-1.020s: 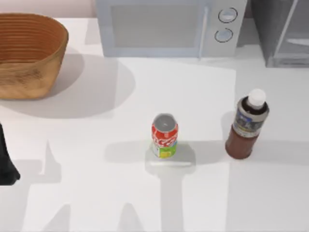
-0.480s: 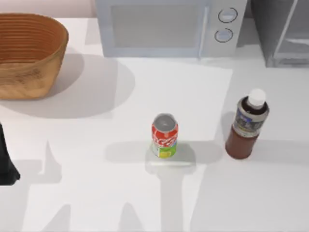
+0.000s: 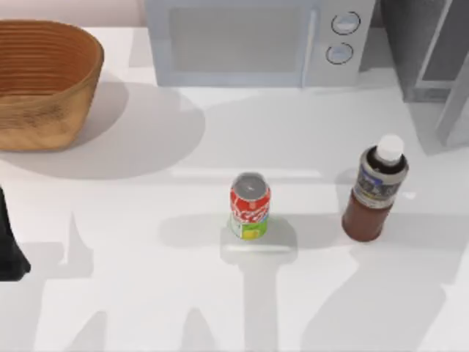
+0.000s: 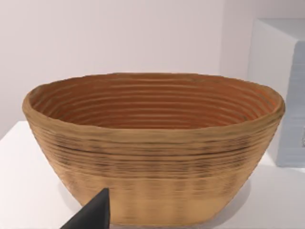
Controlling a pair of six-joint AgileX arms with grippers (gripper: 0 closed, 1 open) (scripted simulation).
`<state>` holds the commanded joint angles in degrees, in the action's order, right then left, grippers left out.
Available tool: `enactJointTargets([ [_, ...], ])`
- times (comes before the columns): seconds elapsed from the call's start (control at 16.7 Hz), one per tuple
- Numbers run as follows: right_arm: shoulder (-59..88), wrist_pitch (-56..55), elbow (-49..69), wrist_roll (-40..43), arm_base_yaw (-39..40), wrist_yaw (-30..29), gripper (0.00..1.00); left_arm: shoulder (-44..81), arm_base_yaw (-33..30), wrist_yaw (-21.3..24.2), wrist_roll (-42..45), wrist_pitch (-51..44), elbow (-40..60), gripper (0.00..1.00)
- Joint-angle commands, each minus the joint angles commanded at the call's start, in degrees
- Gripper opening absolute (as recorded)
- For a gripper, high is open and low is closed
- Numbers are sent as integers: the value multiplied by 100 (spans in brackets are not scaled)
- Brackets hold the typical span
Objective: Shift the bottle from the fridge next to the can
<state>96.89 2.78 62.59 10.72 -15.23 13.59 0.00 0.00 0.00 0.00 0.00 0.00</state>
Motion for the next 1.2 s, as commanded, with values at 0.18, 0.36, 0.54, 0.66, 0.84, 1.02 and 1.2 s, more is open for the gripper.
enactJointTargets([
  [0.18, -256, -375, -341, -674, 962, -818, 100, 0, 0, 0, 0, 0, 0, 100],
  [0.36, -399, -573, -521, -1027, 1376, -1220, 100, 0, 0, 0, 0, 0, 0, 100],
  [0.54, -405, -583, -529, -1043, 1393, -1238, 100, 0, 0, 0, 0, 0, 0, 100],
  [0.66, -362, -561, -534, -1016, 1301, -1270, 100, 0, 0, 0, 0, 0, 0, 100],
  [0.84, 9, -485, -121, -1032, 1302, -1266, 100, 0, 0, 0, 0, 0, 0, 100],
  [1.02, 664, -322, 726, -1036, 1312, -1269, 100, 0, 0, 0, 0, 0, 0, 100],
  [1.2, 1299, -147, 1576, -1032, 1312, -1292, 100, 0, 0, 0, 0, 0, 0, 100],
])
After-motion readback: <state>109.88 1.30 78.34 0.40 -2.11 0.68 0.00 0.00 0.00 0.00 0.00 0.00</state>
